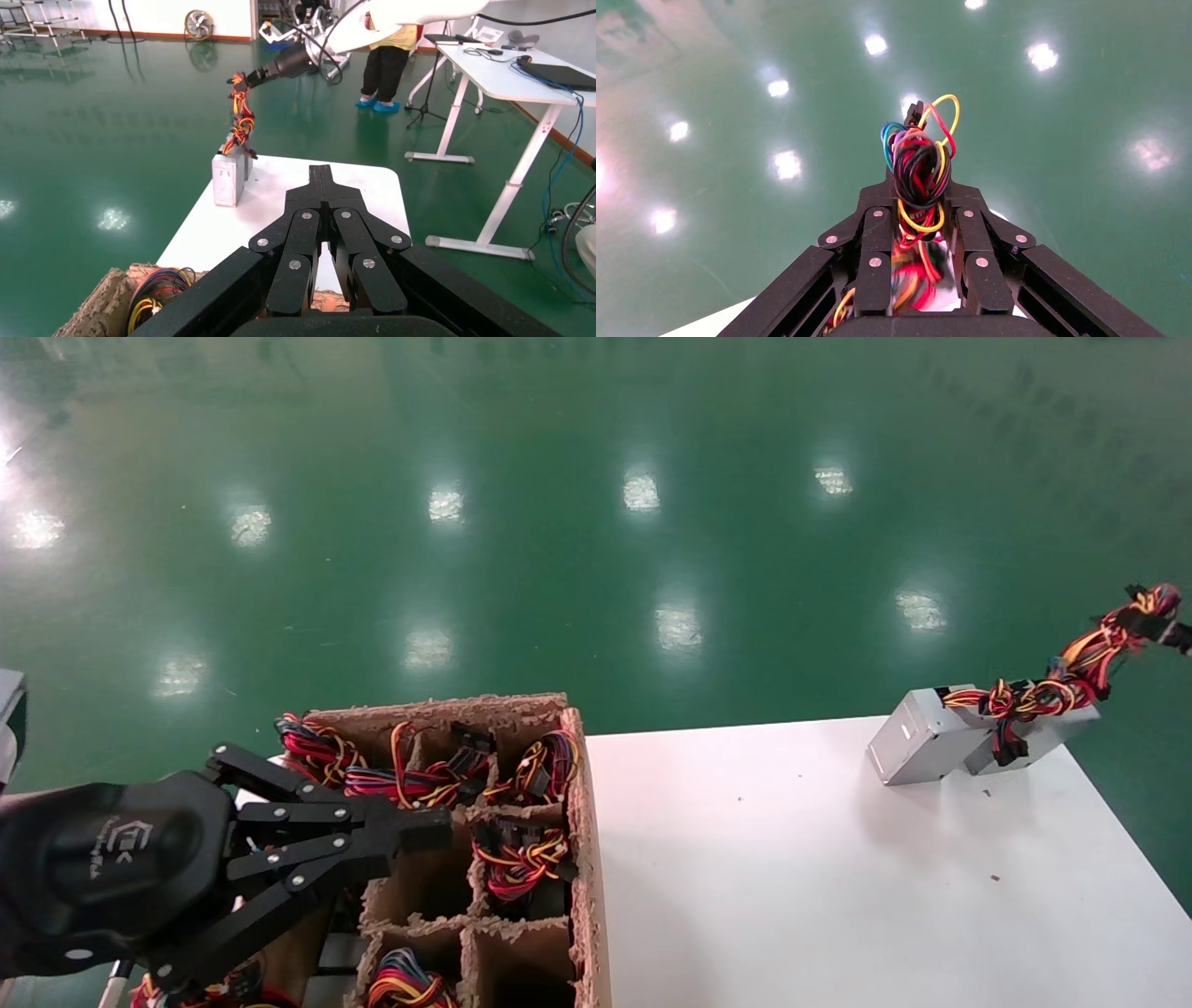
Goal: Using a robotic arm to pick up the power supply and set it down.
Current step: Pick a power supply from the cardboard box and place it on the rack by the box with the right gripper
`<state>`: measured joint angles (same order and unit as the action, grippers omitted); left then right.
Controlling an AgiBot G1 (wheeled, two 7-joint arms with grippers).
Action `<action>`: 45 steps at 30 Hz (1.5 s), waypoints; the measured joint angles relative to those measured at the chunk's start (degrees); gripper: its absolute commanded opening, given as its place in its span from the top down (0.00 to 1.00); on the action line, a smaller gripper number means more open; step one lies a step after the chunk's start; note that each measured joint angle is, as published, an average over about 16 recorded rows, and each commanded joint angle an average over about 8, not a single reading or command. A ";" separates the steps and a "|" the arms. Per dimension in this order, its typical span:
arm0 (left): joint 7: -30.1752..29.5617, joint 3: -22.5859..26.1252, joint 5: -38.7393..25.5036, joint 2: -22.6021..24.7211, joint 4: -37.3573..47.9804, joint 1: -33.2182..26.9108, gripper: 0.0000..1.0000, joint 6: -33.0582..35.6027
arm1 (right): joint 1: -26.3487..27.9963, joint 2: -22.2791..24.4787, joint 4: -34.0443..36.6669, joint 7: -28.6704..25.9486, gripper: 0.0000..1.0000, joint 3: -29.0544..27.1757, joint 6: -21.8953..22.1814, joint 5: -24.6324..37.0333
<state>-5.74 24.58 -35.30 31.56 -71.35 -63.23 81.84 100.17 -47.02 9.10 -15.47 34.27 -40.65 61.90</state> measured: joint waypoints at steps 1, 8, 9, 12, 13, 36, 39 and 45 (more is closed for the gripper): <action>0.00 0.00 0.00 0.00 0.00 0.00 1.00 0.00 | -0.08 -0.13 0.18 0.06 1.00 -0.03 0.07 -0.04; 0.00 0.00 0.00 0.00 0.00 0.00 1.00 0.00 | -0.89 -0.78 0.67 0.93 1.00 -0.68 0.74 -1.02; 0.00 0.00 0.00 0.00 0.00 0.00 1.00 0.00 | -0.99 -0.83 0.66 1.07 0.95 -0.79 0.82 -1.18; 0.00 0.00 0.00 0.00 0.00 0.00 1.00 0.00 | -1.19 -0.88 0.64 1.44 0.57 -1.05 1.02 -1.60; 0.00 0.00 0.00 0.00 0.00 0.00 1.00 0.00 | -1.22 -0.88 0.64 1.54 0.45 -1.11 1.07 -1.70; 0.00 0.00 0.00 0.00 0.00 0.00 1.00 0.00 | 2.07 -0.48 3.49 4.57 0.00 -0.91 -0.39 -1.84; 0.00 0.00 0.00 0.00 0.00 0.00 1.00 0.00 | 2.74 -0.46 4.30 5.46 0.00 -0.98 -0.72 -2.07; 0.00 0.00 0.00 0.00 0.00 0.00 1.00 0.00 | 4.60 -0.21 6.61 7.85 0.00 -1.07 -1.70 -2.62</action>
<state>-5.74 24.59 -35.30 31.55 -71.35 -63.23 81.84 104.77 -47.23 15.71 -7.62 33.21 -42.35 59.28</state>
